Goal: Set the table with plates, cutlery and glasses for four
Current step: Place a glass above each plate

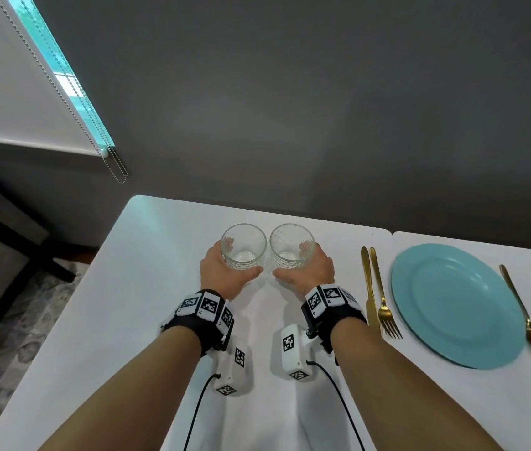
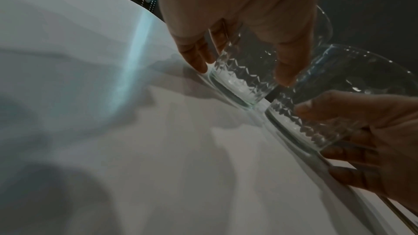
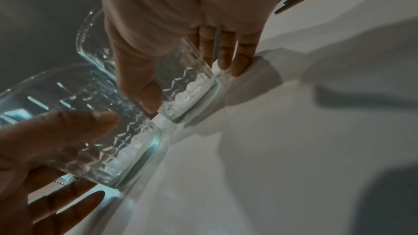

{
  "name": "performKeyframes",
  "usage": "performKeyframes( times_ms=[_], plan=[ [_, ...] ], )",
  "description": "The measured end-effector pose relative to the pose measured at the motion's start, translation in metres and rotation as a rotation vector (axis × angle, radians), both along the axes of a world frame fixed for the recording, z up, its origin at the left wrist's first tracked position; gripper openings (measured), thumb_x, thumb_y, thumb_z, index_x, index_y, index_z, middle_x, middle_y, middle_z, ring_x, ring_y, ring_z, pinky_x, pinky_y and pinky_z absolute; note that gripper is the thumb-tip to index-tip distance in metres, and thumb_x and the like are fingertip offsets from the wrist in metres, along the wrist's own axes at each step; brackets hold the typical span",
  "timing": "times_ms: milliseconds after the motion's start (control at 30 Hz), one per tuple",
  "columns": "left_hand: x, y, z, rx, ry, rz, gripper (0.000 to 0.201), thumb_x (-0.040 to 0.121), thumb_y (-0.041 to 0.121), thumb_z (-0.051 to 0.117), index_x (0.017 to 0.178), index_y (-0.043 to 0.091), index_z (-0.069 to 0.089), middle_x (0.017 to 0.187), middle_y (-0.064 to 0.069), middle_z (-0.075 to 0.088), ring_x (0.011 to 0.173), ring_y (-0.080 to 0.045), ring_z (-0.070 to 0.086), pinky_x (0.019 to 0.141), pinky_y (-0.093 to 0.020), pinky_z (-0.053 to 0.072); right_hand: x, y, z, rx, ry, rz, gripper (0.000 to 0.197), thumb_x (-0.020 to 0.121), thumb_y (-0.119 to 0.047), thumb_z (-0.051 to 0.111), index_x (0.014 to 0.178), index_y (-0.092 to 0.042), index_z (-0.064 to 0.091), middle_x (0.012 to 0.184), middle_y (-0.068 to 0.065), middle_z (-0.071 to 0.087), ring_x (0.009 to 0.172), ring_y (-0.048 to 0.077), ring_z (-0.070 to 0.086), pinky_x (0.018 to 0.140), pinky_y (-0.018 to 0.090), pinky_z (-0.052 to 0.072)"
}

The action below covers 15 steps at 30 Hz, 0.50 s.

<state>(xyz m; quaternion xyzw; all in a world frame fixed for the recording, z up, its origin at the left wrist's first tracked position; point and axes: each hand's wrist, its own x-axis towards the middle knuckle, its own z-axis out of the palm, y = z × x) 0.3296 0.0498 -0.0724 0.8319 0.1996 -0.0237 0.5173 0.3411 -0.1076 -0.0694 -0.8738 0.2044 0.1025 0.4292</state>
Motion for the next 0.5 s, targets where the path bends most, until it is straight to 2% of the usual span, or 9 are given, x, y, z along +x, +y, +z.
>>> performKeyframes(
  times_ms=[100, 233, 333, 400, 500],
  plan=[
    [-0.007, 0.004, -0.001, -0.005, 0.008, 0.015, 0.076, 0.062, 0.018, 0.086, 0.129, 0.01, 0.05, 0.131, -0.005, 0.056, 0.121, -0.022, 0.053, 0.092, -0.019, 0.036, -0.009, -0.008, 0.009, 0.025, 0.037, 0.002, 0.074, 0.059, -0.029, 0.081, 0.124, -0.016, 0.049, 0.122, 0.004, 0.058, 0.115, 0.022, 0.054, 0.091, 0.028, 0.047],
    [-0.016, 0.003, 0.005, 0.001, 0.011, 0.039, 0.075, 0.063, 0.022, 0.085, 0.129, 0.012, 0.05, 0.131, -0.004, 0.056, 0.121, -0.024, 0.054, 0.094, -0.023, 0.038, -0.024, -0.033, 0.034, 0.048, 0.071, 0.043, 0.075, 0.058, -0.032, 0.083, 0.124, -0.016, 0.05, 0.12, -0.001, 0.059, 0.115, 0.018, 0.055, 0.088, 0.022, 0.044],
    [-0.024, -0.01, 0.015, 0.008, 0.007, 0.038, 0.075, 0.063, 0.024, 0.086, 0.129, 0.013, 0.051, 0.131, -0.005, 0.056, 0.119, -0.025, 0.055, 0.098, -0.028, 0.04, -0.037, -0.058, 0.056, 0.053, 0.058, 0.067, 0.064, 0.063, -0.033, 0.081, 0.119, -0.018, 0.053, 0.112, -0.011, 0.055, 0.111, 0.003, 0.045, 0.092, 0.015, 0.032],
    [-0.032, -0.025, 0.024, 0.006, -0.009, 0.014, 0.075, 0.063, 0.023, 0.085, 0.129, 0.013, 0.051, 0.132, -0.005, 0.056, 0.12, -0.025, 0.054, 0.1, -0.03, 0.04, -0.048, -0.077, 0.069, 0.062, 0.047, 0.029, 0.063, 0.06, -0.036, 0.082, 0.114, -0.017, 0.055, 0.113, -0.008, 0.059, 0.108, 0.007, 0.052, 0.097, 0.018, 0.04],
    [-0.05, -0.054, 0.039, -0.008, -0.033, -0.026, 0.073, 0.064, 0.022, 0.085, 0.128, 0.012, 0.051, 0.132, -0.005, 0.056, 0.12, -0.024, 0.054, 0.098, -0.027, 0.039, -0.072, -0.108, 0.085, 0.098, 0.015, -0.044, 0.059, 0.057, -0.033, 0.084, 0.11, -0.016, 0.062, 0.104, -0.003, 0.067, 0.099, 0.016, 0.063, 0.089, 0.025, 0.05]
  ],
)
